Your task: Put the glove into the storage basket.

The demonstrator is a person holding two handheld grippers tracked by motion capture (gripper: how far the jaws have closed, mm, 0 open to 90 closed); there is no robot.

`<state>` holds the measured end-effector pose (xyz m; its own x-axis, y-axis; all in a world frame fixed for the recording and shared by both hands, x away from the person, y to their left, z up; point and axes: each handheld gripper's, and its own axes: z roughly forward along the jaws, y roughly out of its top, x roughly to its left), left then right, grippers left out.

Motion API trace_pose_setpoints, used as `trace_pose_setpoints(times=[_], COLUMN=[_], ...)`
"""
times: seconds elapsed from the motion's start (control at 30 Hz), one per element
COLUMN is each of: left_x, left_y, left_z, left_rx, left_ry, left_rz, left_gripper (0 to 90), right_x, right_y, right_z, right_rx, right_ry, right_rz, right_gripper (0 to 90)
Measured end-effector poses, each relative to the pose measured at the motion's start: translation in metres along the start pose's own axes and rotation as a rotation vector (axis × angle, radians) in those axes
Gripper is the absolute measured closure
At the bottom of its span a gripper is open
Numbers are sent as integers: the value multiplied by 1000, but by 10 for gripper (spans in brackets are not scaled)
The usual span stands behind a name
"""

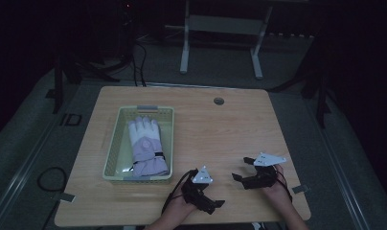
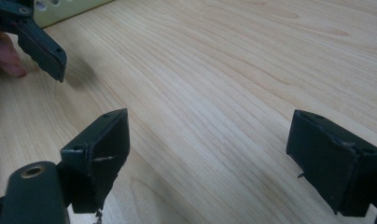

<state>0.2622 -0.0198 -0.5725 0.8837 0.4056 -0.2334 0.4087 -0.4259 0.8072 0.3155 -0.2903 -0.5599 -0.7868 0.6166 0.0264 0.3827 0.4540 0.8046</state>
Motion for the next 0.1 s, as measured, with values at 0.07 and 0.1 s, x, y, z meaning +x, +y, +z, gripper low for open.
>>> trace_pose_setpoints(times=[0.07, 0.1], left_x=[1, 1], left_y=[0, 0], left_z=[0, 0], left_rx=[-5, -3], left_ry=[-2, -3], left_rz=[-5, -5], left_gripper=[1, 1], right_x=[0, 0], right_y=[0, 0], right_z=[0, 1], right_rx=[2, 1], right_ry=[-5, -8], right_rz=[-1, -3], right_gripper=[133, 133])
